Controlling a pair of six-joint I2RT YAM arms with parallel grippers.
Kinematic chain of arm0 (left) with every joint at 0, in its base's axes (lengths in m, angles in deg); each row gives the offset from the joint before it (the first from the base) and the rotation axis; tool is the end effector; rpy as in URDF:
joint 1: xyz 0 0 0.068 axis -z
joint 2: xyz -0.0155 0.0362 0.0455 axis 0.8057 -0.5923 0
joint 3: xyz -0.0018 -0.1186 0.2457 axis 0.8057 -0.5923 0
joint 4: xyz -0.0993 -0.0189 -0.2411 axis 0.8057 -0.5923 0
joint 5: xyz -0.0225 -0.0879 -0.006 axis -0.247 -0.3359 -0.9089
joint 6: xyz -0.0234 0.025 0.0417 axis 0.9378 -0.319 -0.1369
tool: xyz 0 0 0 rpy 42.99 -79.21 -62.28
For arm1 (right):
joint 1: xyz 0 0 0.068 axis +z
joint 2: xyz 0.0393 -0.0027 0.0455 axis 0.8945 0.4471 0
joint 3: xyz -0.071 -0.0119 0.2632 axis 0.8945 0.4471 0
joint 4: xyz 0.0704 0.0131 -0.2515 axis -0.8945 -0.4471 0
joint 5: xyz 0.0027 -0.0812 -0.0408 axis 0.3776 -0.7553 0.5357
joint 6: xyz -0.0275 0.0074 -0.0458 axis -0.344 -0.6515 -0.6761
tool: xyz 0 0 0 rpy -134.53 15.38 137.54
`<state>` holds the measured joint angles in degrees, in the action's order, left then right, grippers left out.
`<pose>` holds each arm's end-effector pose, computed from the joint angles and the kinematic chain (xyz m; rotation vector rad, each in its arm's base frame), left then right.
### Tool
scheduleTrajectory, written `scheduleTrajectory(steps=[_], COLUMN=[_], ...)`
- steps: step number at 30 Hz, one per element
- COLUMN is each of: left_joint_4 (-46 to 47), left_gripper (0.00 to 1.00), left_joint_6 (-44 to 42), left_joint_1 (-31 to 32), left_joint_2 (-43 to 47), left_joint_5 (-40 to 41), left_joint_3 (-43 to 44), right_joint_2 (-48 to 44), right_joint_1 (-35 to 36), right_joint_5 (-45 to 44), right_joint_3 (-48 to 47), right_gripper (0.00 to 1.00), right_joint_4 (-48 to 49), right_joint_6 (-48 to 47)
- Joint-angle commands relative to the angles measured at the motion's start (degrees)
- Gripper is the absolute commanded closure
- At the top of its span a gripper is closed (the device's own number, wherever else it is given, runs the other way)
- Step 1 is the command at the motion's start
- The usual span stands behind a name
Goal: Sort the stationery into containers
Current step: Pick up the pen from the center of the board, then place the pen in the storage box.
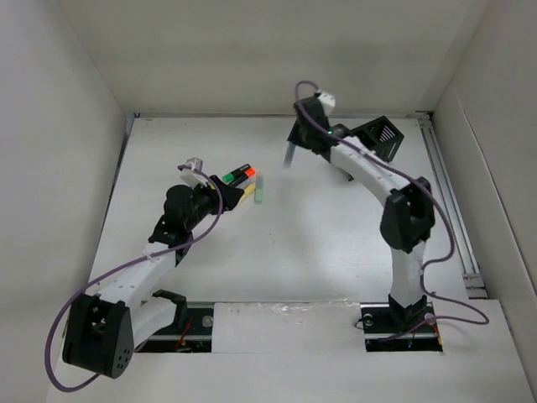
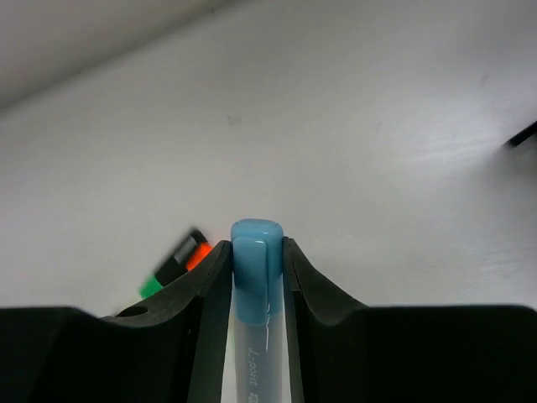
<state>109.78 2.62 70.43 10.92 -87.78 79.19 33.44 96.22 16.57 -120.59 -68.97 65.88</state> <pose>0.2149 -0.0755 0.2539 -0.0163 1.7310 -0.9011 0.4123 0.2510 0.2837 0.3328 2.2014 0.3064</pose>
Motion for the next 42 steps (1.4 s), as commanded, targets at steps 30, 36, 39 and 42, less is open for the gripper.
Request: scheduleTrajectory(steps=[30, 36, 39, 42], left_joint_4=[2.9, 2.9, 2.9, 2.9], left_gripper=[0.50, 0.50, 0.50, 0.50], left_joint_6=[-1.1, -1.1, -1.1, -1.1], left_joint_1=[1.7, 1.7, 1.7, 1.7], left_joint_2=[-4.8, -5.4, -5.4, -5.4], left_joint_5=[-3.4, -3.4, -3.4, -3.4], left_joint_3=[2.9, 2.9, 2.9, 2.9], right_joint_2=[2.5, 5.4, 6.7, 7.4], right_joint_1=[-28.9, -28.9, -28.9, -28.4], right_joint_5=[-40.8, -41.5, -42.9, -42.9], right_joint_3=[-13.8, -13.8, -14.6, -14.6], right_gripper=[0.98, 0.96, 0.96, 0.96], right_joint_4=[8.2, 9.6, 10.1, 11.4], right_joint_6=[-10.8, -12.2, -13.3, -13.4])
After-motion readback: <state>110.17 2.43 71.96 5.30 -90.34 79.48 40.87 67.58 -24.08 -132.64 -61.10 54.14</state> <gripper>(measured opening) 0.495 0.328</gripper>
